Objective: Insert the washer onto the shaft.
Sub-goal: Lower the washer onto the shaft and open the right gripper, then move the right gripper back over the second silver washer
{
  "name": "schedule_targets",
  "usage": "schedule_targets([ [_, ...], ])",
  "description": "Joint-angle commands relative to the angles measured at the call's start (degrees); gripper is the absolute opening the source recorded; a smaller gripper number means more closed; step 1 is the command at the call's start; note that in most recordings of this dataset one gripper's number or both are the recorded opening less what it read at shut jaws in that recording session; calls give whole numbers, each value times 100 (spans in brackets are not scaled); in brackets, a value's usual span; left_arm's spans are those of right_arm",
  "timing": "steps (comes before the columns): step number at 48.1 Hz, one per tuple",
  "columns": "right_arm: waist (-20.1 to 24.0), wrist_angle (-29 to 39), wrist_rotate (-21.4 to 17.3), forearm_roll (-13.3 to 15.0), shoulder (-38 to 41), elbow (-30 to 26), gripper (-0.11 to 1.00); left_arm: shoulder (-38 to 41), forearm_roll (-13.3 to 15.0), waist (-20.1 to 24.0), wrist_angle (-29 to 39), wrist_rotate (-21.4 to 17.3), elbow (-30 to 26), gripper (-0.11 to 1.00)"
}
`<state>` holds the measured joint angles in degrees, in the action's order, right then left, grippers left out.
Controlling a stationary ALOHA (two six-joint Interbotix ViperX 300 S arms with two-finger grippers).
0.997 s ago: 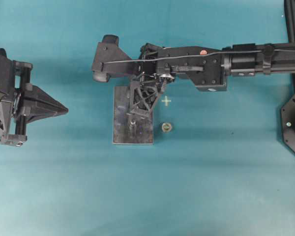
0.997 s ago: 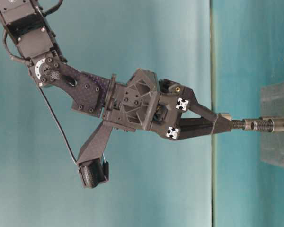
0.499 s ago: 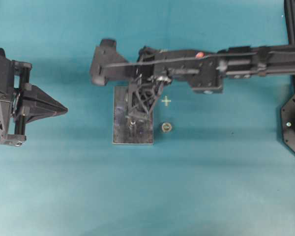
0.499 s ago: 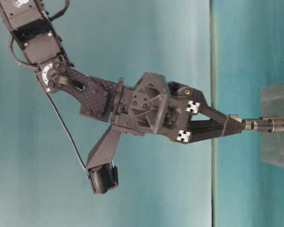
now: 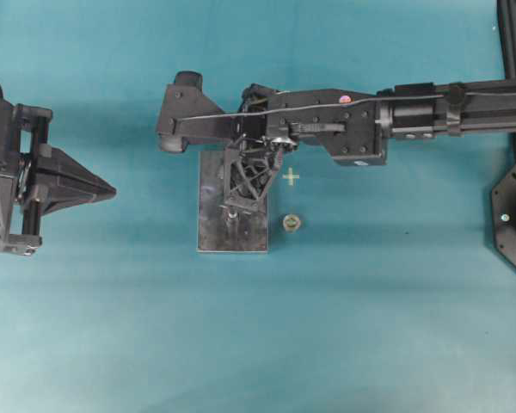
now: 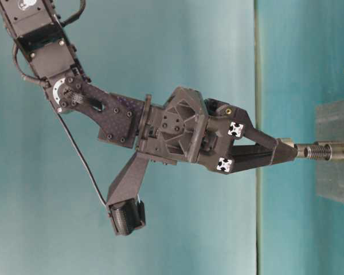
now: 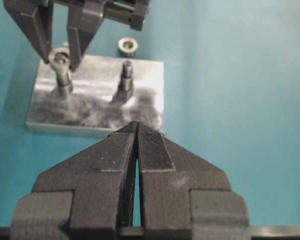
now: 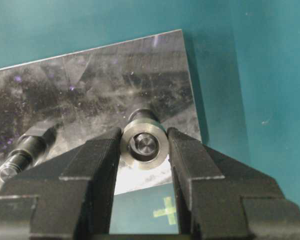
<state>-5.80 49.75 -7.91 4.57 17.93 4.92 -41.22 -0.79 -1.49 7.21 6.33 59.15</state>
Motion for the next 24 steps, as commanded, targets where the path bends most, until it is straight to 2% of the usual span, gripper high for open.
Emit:
schedule_targets([
  [1, 9, 0, 35, -18, -88, -167, 34, -9, -9, 0, -44, 9, -79, 0],
  [4, 0, 0, 35, -53, -79, -193, 37, -9, -9, 0, -53, 9, -88, 0],
  [10, -44, -18, 35, -220, -62, -237, 74, -9, -9, 0, -44, 9, -88, 0],
  [12, -62, 0, 35, -246, -53, -255, 83, -9, -9, 0, -44, 9, -88, 0],
  [24, 97, 202, 53, -422, -44, -255, 77, -26, -9, 0, -53, 9, -70, 0],
])
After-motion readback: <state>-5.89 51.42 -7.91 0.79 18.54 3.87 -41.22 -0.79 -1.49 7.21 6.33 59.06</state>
